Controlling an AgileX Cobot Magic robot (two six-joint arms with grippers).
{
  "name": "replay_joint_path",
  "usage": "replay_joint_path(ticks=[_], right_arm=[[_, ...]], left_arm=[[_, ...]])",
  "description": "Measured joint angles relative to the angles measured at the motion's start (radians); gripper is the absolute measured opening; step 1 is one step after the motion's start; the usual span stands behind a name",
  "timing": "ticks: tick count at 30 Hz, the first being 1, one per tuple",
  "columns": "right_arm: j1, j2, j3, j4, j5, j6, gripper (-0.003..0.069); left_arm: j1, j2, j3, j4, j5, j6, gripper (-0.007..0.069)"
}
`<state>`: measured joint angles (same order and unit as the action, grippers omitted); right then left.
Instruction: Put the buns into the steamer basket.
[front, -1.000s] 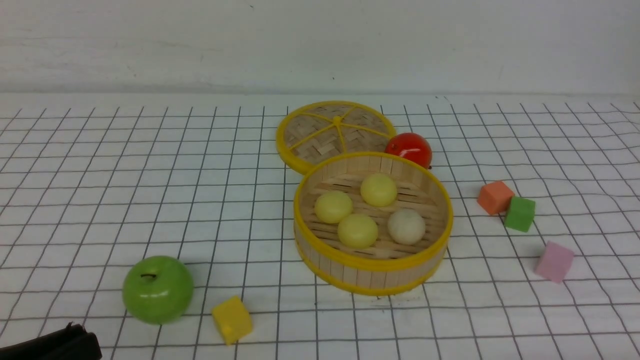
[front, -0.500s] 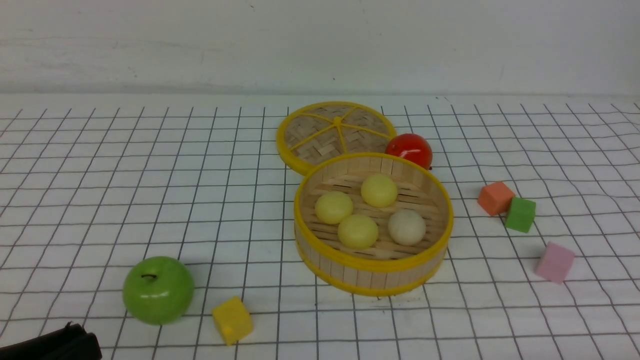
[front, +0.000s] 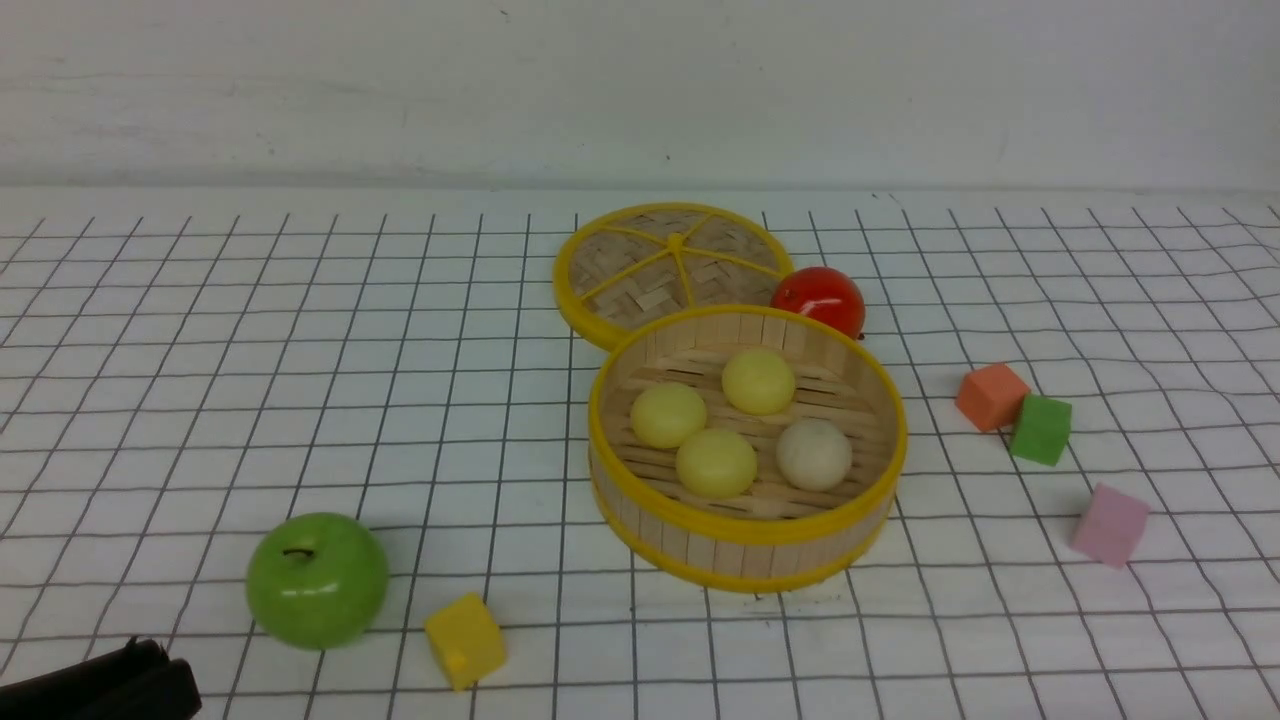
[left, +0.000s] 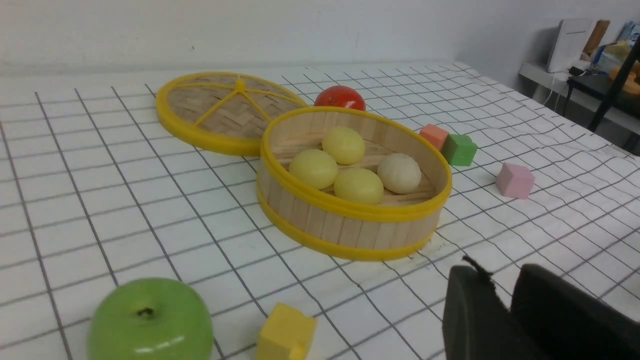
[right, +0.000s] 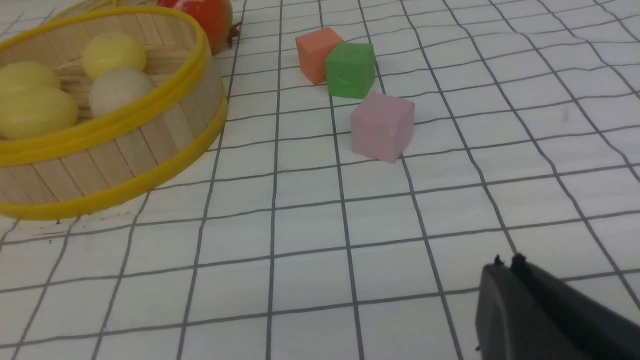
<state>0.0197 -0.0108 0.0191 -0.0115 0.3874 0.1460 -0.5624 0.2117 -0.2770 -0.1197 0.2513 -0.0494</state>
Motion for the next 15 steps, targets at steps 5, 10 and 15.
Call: replay_joint_path(ticks=[5, 10, 15], right_arm=[[0.000, 0.000, 0.000, 0.001, 0.000, 0.000, -0.0003], [0.000, 0.000, 0.000, 0.001, 0.000, 0.000, 0.0000], [0.000, 0.000, 0.000, 0.001, 0.000, 0.000, 0.0003]], left_arm=[[0.146, -0.015, 0.028, 0.029, -0.090, -0.005, 0.0080], [0.382, -0.145, 0.139, 0.022, -0.115, -0.060, -0.0013], [0.478, -0.222, 0.296, 0.019, -0.025, -0.089, -0.0013]])
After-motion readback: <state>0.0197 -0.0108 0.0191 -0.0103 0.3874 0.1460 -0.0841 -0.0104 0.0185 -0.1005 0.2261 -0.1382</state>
